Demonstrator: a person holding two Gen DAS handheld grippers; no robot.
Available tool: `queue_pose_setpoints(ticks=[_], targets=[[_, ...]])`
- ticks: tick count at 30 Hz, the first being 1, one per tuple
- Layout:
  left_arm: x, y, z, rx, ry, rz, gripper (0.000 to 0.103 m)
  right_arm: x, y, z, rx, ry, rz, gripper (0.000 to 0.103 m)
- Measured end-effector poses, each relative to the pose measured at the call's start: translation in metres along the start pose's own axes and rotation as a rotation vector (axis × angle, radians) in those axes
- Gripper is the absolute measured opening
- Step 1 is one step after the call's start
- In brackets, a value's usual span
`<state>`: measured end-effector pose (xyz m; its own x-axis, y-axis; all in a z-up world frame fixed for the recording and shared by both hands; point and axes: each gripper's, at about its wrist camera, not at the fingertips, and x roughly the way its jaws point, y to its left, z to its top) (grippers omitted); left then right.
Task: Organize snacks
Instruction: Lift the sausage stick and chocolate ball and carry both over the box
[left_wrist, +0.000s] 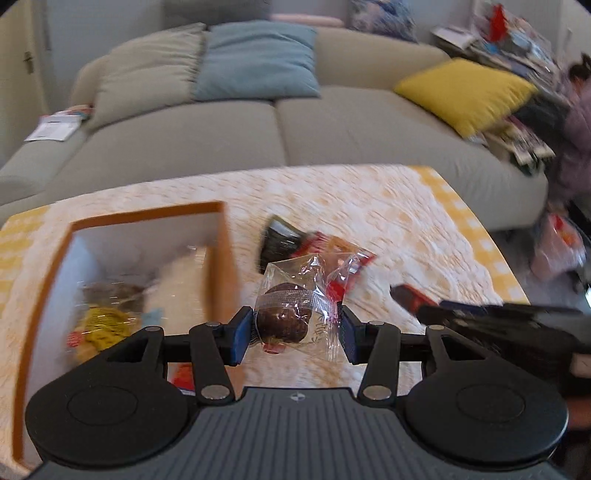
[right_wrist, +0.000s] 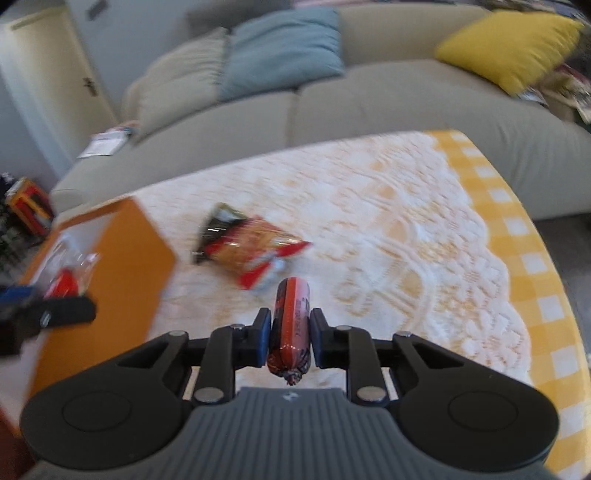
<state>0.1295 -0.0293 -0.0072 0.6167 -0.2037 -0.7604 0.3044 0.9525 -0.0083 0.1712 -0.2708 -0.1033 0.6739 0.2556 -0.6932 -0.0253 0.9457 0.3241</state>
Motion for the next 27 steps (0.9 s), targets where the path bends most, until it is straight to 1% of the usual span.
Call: queue_pose_setpoints(ticks=[2, 5, 7, 10, 16, 19, 23, 27], targets=[[-0.007, 0.012, 0.0, -0.027, -0.018, 0.026, 0.055, -0.013, 0.018, 0.001, -0.017, -0.032, 0.06, 0.02], [-0.015, 0.032, 0.0, -0.073, -0.021, 0.051, 0.055, -0.031, 0.049, 0.003, -0.07, -0.083, 0.123, 0.02], [-0.021, 0.047, -0.001, -0.102, -0.024, 0.07, 0.056, -0.04, 0.069, 0.004, -0.083, -0.103, 0.184, 0.02], [-0.029, 0.07, -0.004, -0.147, -0.027, 0.095, 0.056, -0.042, 0.102, 0.002, -0.112, -0.096, 0.269, 0.02], [-0.034, 0.115, -0.017, -0.222, -0.025, 0.174, 0.056, -0.033, 0.166, 0.002, -0.218, -0.053, 0.355, 0.02], [-0.031, 0.133, -0.024, -0.246, -0.017, 0.201, 0.056, -0.019, 0.194, 0.004, -0.264, -0.005, 0.343, 0.02], [-0.021, 0.151, -0.028, -0.273, 0.041, 0.197, 0.057, 0.002, 0.219, 0.003, -0.308, 0.061, 0.328, 0.02], [-0.007, 0.164, -0.033, -0.311, 0.1, 0.19, 0.057, 0.026, 0.238, 0.001, -0.38, 0.136, 0.276, 0.02]])
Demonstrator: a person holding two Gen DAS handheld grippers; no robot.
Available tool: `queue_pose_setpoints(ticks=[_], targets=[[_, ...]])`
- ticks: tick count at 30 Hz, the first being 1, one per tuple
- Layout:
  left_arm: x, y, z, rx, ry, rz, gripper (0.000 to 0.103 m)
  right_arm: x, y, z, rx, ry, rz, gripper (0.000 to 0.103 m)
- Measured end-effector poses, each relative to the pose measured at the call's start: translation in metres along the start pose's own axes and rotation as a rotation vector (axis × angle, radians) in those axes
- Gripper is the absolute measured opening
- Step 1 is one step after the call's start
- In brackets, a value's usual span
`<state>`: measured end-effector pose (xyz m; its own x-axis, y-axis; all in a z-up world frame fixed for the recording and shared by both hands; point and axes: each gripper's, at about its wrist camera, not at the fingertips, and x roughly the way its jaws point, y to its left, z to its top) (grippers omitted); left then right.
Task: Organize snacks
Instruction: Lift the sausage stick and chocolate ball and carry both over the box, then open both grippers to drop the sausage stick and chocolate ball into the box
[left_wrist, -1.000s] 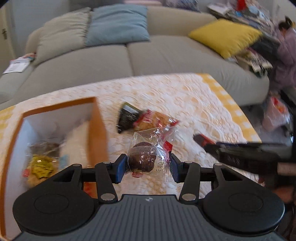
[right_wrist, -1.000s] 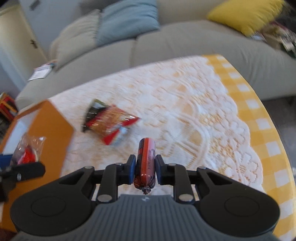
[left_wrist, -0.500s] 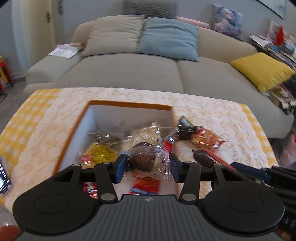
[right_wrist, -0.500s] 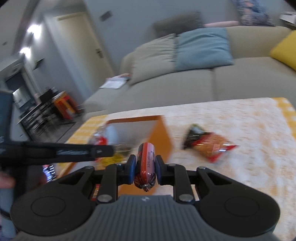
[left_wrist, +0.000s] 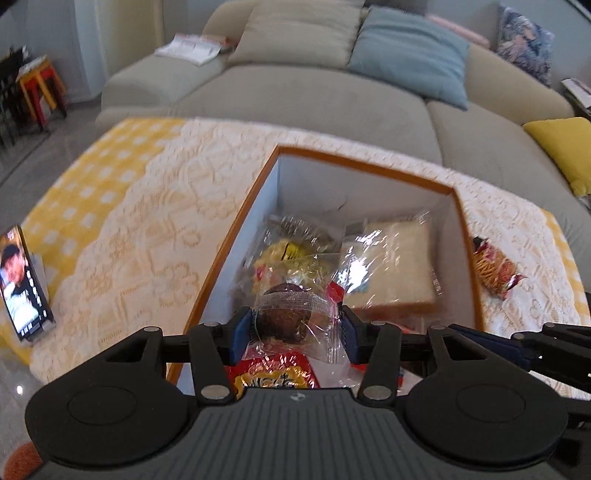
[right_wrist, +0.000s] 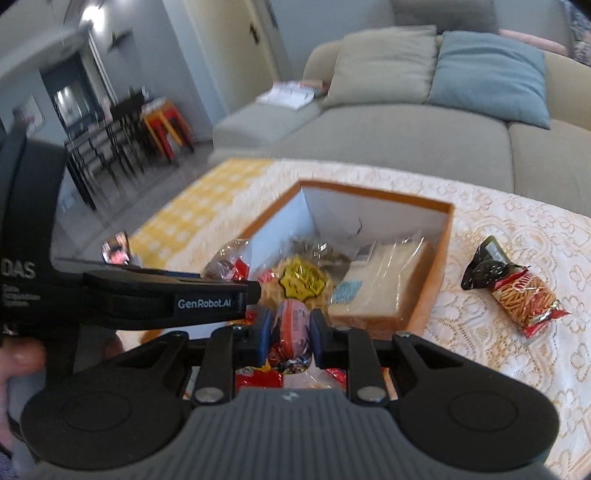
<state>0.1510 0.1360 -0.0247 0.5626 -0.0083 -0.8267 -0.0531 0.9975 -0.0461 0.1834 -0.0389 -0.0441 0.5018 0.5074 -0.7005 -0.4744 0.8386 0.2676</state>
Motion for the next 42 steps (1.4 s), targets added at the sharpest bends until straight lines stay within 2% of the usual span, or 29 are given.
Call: queue_pose_setpoints(ticks=[5, 8, 12, 17, 19, 25, 27, 33, 39, 42], targets=[[0.012, 0.006, -0.003, 0.007, -0.018, -0.002, 0.057, 0.025, 0.001, 0.001, -0.068, 0.086, -0.037, 0.018], [0.02, 0.007, -0.001, 0.019, -0.013, 0.007, 0.057, 0.04, -0.001, 0.003, -0.101, 0.142, -0.053, 0.0], [0.033, 0.013, 0.002, -0.015, 0.032, -0.016, 0.057, 0.054, 0.0, 0.004, -0.138, 0.183, -0.084, 0.0], [0.041, 0.014, 0.001, 0.0, 0.067, -0.042, 0.057, 0.063, -0.01, 0.007, -0.107, 0.202, -0.086, 0.0], [0.04, 0.01, 0.0, 0.025, 0.06, -0.036, 0.057, 0.064, -0.014, 0.007, -0.089, 0.199, -0.09, 0.0], [0.038, 0.001, -0.003, 0.064, 0.062, -0.089, 0.06, 0.049, -0.026, 0.009, -0.022, 0.129, -0.09, 0.004], [0.037, -0.003, -0.005, 0.078, 0.059, -0.108, 0.069, 0.041, -0.031, 0.009, 0.005, 0.105, -0.097, 0.004], [0.037, -0.005, -0.009, 0.085, 0.074, -0.126, 0.07, 0.022, -0.043, 0.004, 0.06, 0.079, -0.106, 0.01], [0.029, -0.001, -0.01, 0.044, 0.065, -0.161, 0.07, 0.009, -0.051, -0.006, 0.113, 0.051, -0.075, 0.016], [0.022, -0.005, -0.011, 0.046, 0.051, -0.155, 0.07, 0.001, -0.052, -0.009, 0.12, 0.03, -0.065, 0.017]])
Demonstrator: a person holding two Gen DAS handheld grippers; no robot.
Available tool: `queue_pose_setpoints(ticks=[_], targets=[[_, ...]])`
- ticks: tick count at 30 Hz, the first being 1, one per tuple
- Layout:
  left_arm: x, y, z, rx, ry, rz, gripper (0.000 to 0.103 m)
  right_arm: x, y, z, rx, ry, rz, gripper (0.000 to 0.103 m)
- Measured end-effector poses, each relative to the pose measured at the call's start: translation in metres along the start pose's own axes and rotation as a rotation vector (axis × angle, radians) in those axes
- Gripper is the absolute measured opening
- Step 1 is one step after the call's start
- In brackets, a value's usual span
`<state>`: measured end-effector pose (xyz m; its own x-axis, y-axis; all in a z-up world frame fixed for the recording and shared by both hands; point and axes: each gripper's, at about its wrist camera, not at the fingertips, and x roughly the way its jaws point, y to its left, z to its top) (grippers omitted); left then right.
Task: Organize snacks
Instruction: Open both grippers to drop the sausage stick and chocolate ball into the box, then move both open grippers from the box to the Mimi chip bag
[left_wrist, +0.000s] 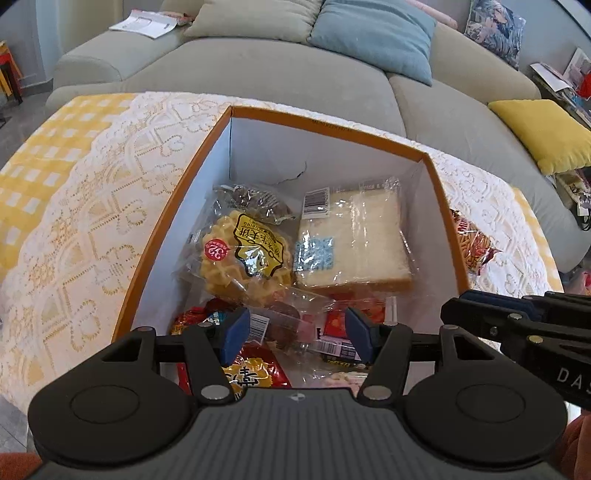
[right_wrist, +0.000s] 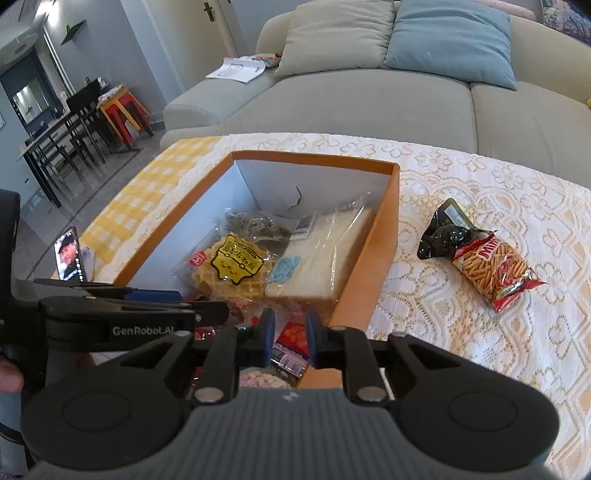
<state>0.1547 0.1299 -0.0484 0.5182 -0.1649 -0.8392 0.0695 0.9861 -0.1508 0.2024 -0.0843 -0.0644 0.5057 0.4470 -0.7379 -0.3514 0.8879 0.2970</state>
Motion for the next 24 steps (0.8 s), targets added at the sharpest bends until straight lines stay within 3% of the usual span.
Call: queue_pose_setpoints(ticks=[8, 10, 15, 24], targets=[[-0.027, -0.025, -0.001, 0.036, -0.082, -0.018, 0.07, -0.031, -0.013, -0.006, 0.018, -0.091, -0.005, 0.031], [-0.035, -0.037, -0.002, 0.072, -0.112, -0.016, 0.07, -0.04, -0.02, -0.009, 0.021, -0.118, -0.02, 0.039], [-0.046, -0.074, -0.001, 0.196, -0.144, -0.012, 0.07, -0.057, -0.044, -0.022, 0.024, -0.149, -0.061, 0.043], [-0.028, -0.141, 0.009, 0.407, -0.098, -0.005, 0.07, -0.064, -0.096, -0.042, 0.074, -0.12, -0.137, 0.046]])
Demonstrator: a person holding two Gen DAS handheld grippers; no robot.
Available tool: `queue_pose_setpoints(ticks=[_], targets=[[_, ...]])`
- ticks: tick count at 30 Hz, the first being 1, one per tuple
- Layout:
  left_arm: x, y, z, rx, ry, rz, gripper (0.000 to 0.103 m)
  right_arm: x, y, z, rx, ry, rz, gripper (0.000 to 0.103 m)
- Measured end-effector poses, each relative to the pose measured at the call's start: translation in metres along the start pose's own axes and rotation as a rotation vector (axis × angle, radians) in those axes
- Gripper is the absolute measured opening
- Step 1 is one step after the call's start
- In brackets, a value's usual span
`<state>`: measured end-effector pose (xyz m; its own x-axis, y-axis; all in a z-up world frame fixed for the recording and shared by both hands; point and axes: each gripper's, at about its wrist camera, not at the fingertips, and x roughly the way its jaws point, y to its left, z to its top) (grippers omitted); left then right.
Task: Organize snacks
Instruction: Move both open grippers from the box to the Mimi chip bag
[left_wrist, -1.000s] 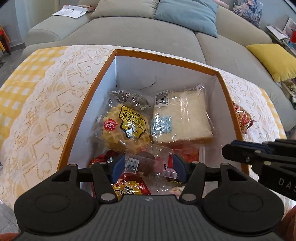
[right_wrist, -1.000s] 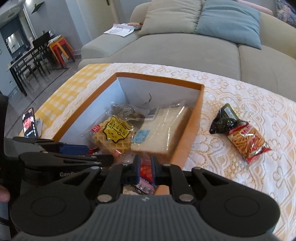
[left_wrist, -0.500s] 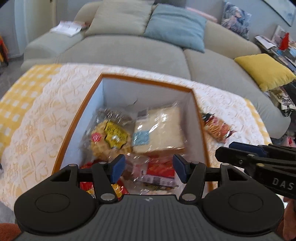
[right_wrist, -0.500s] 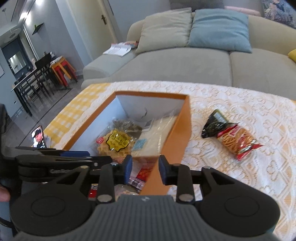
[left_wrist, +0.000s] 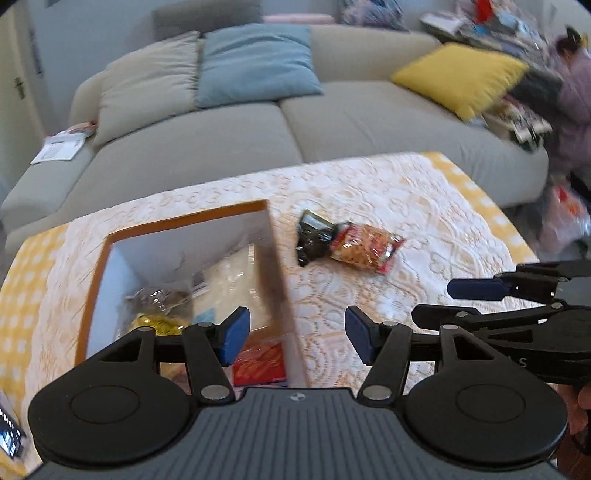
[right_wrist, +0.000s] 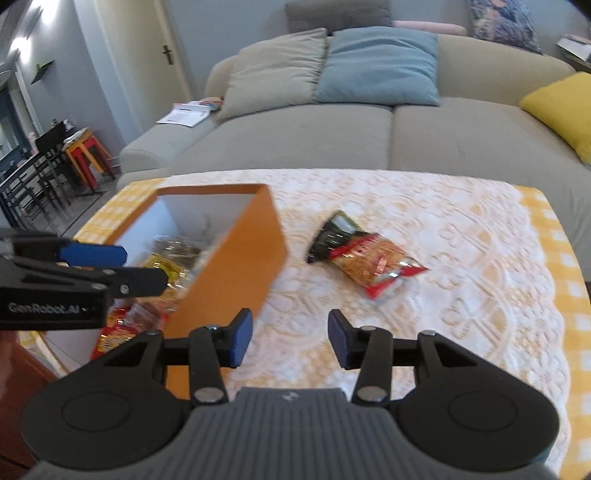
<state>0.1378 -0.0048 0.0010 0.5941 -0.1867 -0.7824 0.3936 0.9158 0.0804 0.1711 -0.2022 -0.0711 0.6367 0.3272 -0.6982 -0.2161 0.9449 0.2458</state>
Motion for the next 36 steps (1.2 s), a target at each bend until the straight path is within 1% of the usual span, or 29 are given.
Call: queue_pose_setpoints(ticks=[4, 5, 6, 8, 10, 17, 23, 26, 27, 28, 29, 30, 36], targets=[[0.012, -0.017, 0.011, 0.066, 0.037, 0.001, 0.07, 0.008, -0.016, -0.001, -0.006, 0.022, -0.012, 0.049], [0.015, -0.021, 0.015, 0.084, 0.039, 0.004, 0.07, 0.011, -0.019, 0.0, -0.013, 0.024, -0.013, 0.051], [0.019, -0.026, 0.019, 0.104, 0.042, 0.004, 0.07, 0.013, -0.022, 0.001, -0.02, 0.024, -0.017, 0.055], [0.024, -0.033, 0.025, 0.128, 0.044, 0.001, 0.07, 0.017, -0.029, 0.004, -0.022, 0.028, -0.028, 0.059], [0.031, -0.039, 0.031, 0.149, 0.05, -0.01, 0.07, 0.023, -0.036, 0.007, -0.017, 0.032, -0.039, 0.065], [0.062, -0.043, 0.051, 0.204, 0.098, -0.038, 0.07, 0.047, -0.057, 0.016, -0.037, 0.033, -0.047, 0.066], [0.088, -0.036, 0.06, 0.276, 0.132, -0.049, 0.07, 0.077, -0.063, 0.021, -0.123, 0.045, -0.018, 0.067], [0.1, -0.034, 0.064, 0.3, 0.144, -0.074, 0.07, 0.094, -0.064, 0.025, -0.165, 0.056, 0.002, 0.067], [0.104, -0.034, 0.065, 0.309, 0.144, -0.081, 0.07, 0.1, -0.064, 0.028, -0.188, 0.06, 0.008, 0.068], [0.107, -0.033, 0.066, 0.322, 0.143, -0.086, 0.07, 0.107, -0.064, 0.03, -0.212, 0.064, 0.006, 0.07], [0.11, -0.033, 0.067, 0.334, 0.141, -0.086, 0.07, 0.112, -0.064, 0.031, -0.235, 0.063, -0.003, 0.074], [0.114, -0.033, 0.068, 0.346, 0.139, -0.085, 0.07, 0.118, -0.064, 0.034, -0.26, 0.057, -0.013, 0.075], [0.132, -0.031, 0.074, 0.391, 0.15, -0.094, 0.07, 0.145, -0.068, 0.043, -0.355, 0.045, -0.048, 0.076]])
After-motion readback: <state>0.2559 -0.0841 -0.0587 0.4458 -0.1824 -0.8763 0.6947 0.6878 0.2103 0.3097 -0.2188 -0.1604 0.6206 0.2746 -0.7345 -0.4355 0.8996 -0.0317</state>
